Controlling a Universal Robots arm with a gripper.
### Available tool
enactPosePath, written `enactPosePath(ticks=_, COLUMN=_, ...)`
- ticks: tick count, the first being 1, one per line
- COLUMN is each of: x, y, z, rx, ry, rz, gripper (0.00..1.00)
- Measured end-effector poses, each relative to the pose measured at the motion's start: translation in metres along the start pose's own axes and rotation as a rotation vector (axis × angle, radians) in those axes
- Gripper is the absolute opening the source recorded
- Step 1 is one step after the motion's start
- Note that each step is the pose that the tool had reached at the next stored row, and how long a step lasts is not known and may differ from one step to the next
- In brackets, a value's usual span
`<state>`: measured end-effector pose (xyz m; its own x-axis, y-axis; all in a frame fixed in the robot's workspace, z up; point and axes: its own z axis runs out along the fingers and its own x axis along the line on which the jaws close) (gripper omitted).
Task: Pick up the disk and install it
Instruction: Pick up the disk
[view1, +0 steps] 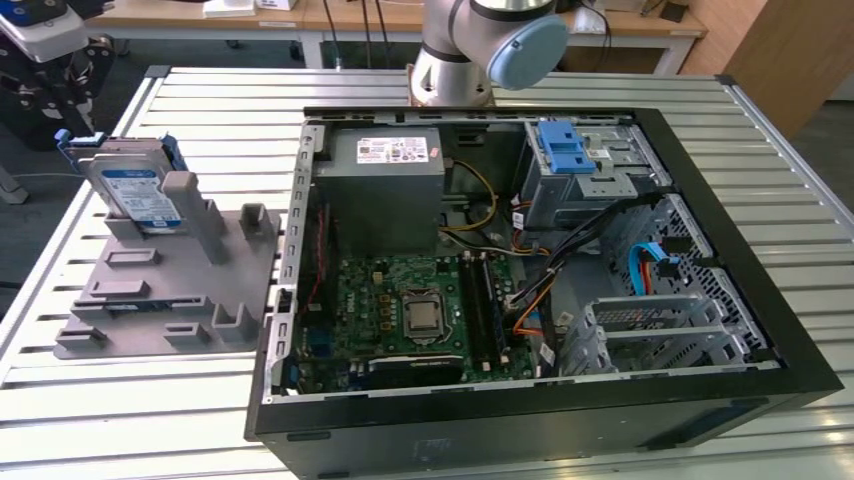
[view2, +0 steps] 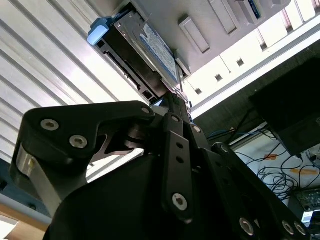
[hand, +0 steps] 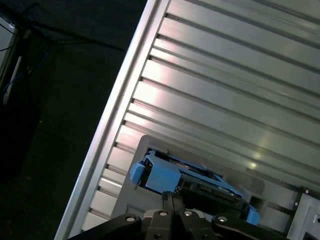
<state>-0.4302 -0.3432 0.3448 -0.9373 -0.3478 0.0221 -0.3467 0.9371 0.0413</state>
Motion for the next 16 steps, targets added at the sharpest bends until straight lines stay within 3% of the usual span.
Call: enactPosePath(ticks=16, x=0.0004, y=0.0002, z=-0.0001, rx=0.0012, ry=0.0024, rz=-0.054, gripper=0.11)
